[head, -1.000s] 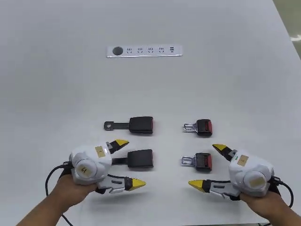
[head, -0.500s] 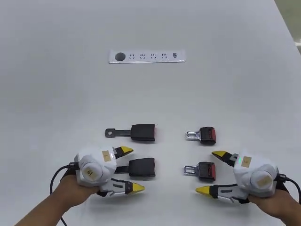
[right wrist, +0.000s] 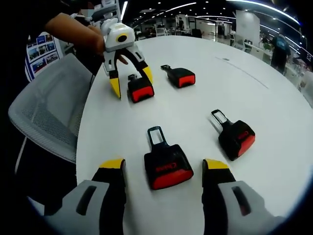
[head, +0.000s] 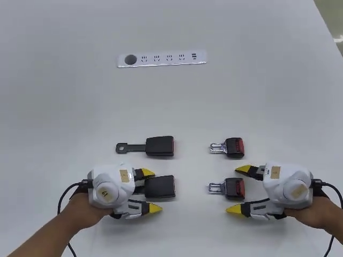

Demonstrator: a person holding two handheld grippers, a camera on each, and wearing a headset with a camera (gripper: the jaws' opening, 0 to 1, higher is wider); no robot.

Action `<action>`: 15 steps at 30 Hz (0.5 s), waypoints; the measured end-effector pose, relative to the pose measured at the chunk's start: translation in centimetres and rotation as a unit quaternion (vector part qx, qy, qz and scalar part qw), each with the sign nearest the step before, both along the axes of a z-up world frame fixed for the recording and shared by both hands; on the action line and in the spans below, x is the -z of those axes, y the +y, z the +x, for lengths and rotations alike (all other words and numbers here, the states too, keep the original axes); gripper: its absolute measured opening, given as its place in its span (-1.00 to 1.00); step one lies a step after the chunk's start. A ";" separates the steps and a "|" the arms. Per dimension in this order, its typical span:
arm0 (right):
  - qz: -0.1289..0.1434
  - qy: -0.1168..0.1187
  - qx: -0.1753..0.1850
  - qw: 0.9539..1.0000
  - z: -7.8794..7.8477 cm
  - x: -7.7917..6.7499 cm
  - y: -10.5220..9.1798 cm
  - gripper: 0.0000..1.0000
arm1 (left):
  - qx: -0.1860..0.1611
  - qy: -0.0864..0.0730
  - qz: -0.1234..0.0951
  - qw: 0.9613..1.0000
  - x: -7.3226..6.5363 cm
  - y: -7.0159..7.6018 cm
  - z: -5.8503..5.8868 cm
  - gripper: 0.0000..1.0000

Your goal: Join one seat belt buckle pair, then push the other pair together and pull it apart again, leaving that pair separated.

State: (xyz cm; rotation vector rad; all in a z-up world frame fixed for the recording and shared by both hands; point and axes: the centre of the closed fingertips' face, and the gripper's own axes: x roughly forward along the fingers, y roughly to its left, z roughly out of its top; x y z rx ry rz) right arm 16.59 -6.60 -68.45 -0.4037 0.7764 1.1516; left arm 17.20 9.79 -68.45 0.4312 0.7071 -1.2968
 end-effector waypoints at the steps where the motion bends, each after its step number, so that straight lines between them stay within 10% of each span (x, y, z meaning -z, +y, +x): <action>1: -0.002 -0.001 -0.003 1.000 0.0 0.0 0.0 0.19 | 0.001 -0.001 0.000 1.000 0.0 0.0 0.0 -0.01; 15: -0.040 -0.022 -0.039 0.998 0.0 0.0 0.0 -0.13 | 0.044 -0.026 0.033 0.998 0.1 0.0 0.7 -0.28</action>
